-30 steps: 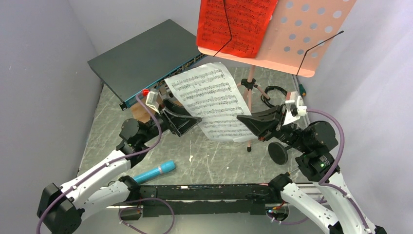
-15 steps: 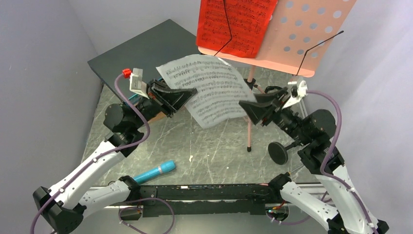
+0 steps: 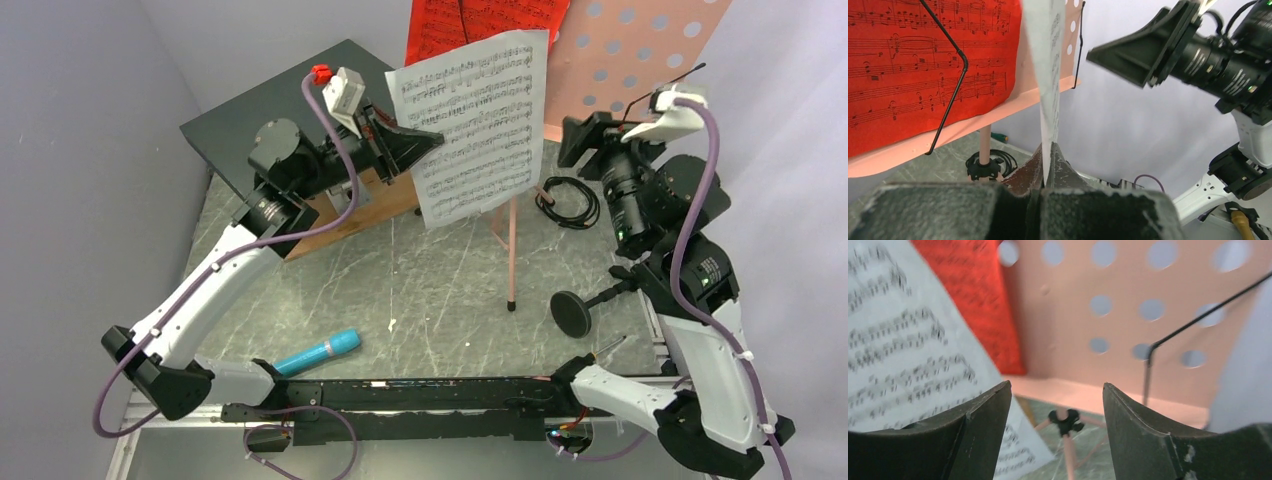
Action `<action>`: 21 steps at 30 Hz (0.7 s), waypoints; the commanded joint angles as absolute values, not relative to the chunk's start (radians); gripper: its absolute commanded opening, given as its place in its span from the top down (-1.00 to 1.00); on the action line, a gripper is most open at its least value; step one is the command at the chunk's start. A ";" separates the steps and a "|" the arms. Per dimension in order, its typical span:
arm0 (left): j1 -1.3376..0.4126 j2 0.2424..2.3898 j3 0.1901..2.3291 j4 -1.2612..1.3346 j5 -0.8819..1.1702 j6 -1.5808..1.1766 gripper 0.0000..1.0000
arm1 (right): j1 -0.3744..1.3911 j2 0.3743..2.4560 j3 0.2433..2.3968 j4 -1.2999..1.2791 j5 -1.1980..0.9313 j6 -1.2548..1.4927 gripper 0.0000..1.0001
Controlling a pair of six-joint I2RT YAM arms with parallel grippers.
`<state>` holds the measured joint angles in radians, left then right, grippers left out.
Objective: Set up the instrument practice props
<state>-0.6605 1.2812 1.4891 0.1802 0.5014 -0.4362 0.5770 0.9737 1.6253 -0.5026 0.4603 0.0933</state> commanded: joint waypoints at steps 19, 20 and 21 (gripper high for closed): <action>-0.747 1.528 1.980 -0.080 0.605 -0.224 1.00 | 0.312 1.270 2.036 -0.614 0.742 0.164 -0.25; -0.747 1.544 2.012 -0.097 0.605 -0.213 1.00 | 0.306 1.268 2.028 -0.608 0.742 0.174 -0.22; -0.748 1.561 2.039 -0.113 0.603 -0.201 1.00 | 0.303 1.265 2.019 -0.599 0.742 0.178 -0.19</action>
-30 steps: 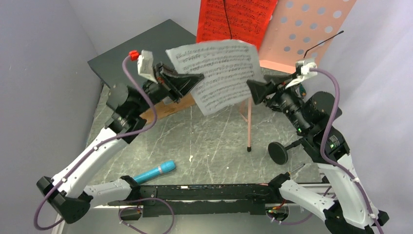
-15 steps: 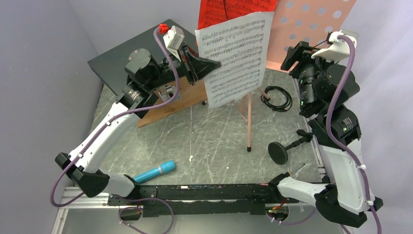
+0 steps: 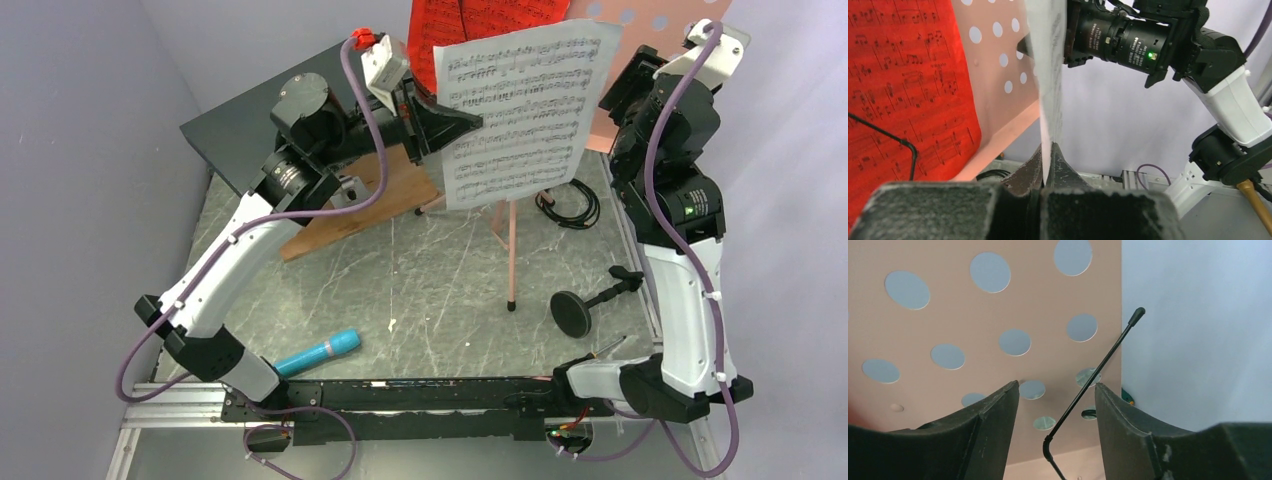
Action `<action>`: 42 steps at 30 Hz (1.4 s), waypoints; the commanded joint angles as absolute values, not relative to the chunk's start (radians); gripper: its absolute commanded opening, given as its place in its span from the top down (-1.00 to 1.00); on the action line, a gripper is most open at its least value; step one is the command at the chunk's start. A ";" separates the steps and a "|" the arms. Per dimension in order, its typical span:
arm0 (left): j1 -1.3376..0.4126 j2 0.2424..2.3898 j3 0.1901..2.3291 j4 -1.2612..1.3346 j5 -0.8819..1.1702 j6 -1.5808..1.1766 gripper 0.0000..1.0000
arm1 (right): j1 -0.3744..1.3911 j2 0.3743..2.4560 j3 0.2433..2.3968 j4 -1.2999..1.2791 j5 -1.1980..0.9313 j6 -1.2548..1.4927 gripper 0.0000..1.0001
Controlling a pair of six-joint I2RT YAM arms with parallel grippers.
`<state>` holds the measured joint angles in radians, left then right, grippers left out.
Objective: Set up the instrument practice props
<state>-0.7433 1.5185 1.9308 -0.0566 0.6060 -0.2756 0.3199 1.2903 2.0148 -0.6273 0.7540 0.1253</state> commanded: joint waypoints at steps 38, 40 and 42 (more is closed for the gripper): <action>-0.747 1.854 2.484 0.026 0.510 -0.125 1.00 | 0.207 1.114 1.647 -0.199 0.515 0.206 1.00; -0.747 1.849 2.481 0.037 0.507 -0.112 1.00 | 0.206 1.105 1.639 -0.184 0.505 0.196 1.00; -0.747 1.846 2.478 0.052 0.501 -0.106 1.00 | 0.207 1.099 1.623 -0.163 0.501 0.188 1.00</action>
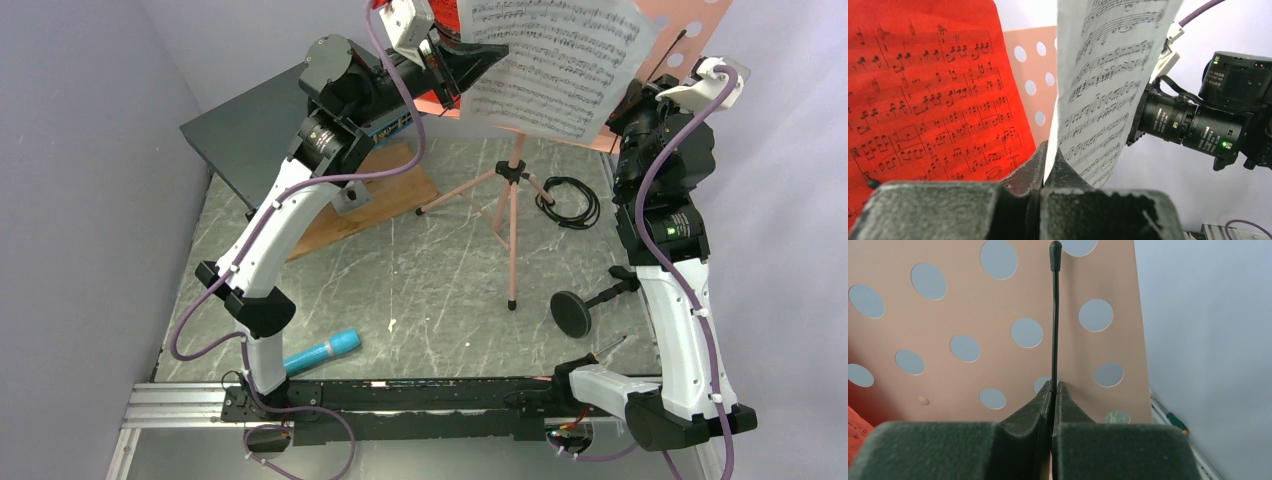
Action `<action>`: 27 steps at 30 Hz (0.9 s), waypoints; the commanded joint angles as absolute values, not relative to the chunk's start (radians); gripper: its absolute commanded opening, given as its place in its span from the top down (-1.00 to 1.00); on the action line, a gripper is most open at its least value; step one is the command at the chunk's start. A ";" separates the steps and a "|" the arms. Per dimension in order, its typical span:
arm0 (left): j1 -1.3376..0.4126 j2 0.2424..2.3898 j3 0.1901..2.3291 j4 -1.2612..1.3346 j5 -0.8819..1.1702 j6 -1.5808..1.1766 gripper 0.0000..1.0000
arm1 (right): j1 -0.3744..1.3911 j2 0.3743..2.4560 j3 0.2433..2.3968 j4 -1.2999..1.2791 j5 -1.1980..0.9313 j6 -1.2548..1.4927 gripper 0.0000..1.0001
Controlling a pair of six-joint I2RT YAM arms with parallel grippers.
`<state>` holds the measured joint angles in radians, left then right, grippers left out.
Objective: Set up the instrument practice props
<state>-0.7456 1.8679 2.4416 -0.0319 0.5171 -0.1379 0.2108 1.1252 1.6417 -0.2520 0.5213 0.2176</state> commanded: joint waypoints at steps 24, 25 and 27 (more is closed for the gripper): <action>-0.746 1.912 2.471 0.107 0.234 -0.093 1.00 | 0.198 0.981 1.320 0.220 0.372 0.105 1.00; -0.747 1.916 2.471 0.108 0.239 -0.091 1.00 | 0.197 0.977 1.310 0.231 0.356 0.095 1.00; -0.747 1.918 2.466 0.115 0.254 -0.087 1.00 | 0.196 0.975 1.302 0.242 0.321 0.075 1.00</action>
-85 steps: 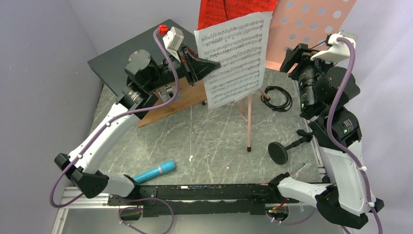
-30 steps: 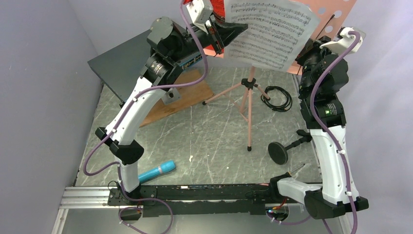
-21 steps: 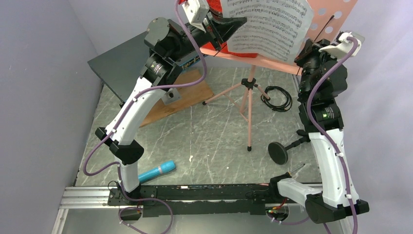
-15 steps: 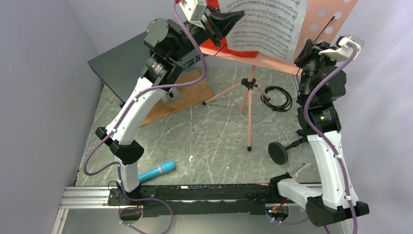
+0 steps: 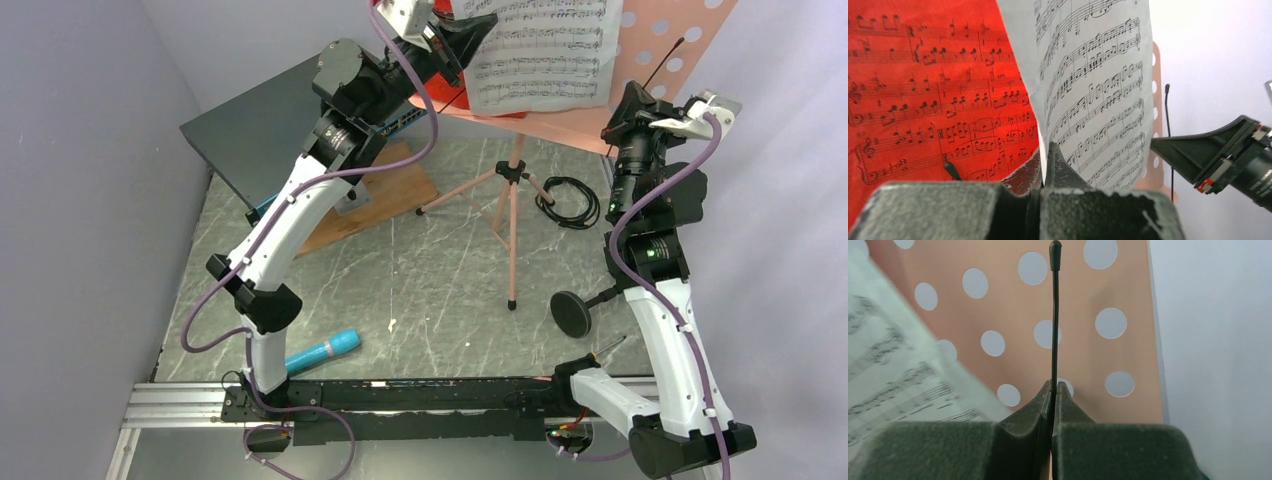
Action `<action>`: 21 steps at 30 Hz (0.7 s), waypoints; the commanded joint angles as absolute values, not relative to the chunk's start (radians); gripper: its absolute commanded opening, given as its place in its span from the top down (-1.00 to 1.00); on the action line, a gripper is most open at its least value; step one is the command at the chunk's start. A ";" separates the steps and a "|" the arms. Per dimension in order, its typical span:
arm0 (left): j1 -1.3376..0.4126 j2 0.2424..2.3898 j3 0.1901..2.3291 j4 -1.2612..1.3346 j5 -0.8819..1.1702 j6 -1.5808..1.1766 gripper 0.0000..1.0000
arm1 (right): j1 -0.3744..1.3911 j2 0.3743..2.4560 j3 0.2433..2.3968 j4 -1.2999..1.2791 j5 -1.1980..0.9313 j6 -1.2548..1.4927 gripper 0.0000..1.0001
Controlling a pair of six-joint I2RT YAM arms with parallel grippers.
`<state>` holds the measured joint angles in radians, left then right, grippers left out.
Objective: Set up the instrument practice props
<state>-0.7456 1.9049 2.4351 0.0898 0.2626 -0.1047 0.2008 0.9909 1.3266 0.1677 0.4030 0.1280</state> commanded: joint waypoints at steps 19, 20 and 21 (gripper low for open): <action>-0.783 2.022 2.556 0.158 0.318 0.024 1.00 | 0.196 0.968 1.232 0.325 0.015 -0.116 1.00; -0.789 2.031 2.569 0.157 0.326 0.031 1.00 | 0.196 0.967 1.233 0.323 0.008 -0.122 1.00; -0.795 2.040 2.579 0.155 0.332 0.039 1.00 | 0.196 0.967 1.233 0.322 0.005 -0.126 1.00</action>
